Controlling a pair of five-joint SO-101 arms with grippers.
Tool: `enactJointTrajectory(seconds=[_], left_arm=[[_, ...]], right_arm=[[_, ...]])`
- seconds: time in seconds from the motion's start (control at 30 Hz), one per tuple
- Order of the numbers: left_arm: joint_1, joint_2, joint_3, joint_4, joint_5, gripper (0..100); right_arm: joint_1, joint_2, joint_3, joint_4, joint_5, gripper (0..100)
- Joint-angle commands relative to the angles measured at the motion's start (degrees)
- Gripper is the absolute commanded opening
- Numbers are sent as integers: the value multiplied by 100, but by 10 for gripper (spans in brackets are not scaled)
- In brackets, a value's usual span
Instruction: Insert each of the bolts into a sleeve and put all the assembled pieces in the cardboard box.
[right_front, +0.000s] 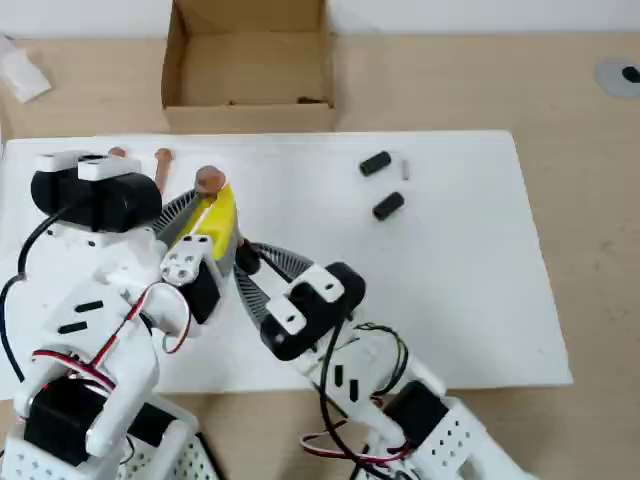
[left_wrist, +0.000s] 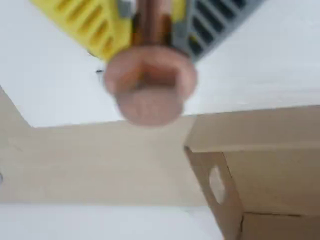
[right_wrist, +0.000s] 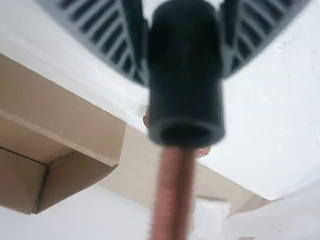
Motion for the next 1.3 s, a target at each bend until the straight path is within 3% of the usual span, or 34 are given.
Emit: enactJointTrajectory(seconds=[0.0, 1.27], left_arm=[[-105, -22, 35, -237, -9, 5], [-97, -57, 79, 299, -18, 5]], right_arm=[[-57, -31, -48, 0, -62, 9], [-57, -31, -31, 0, -62, 9]])
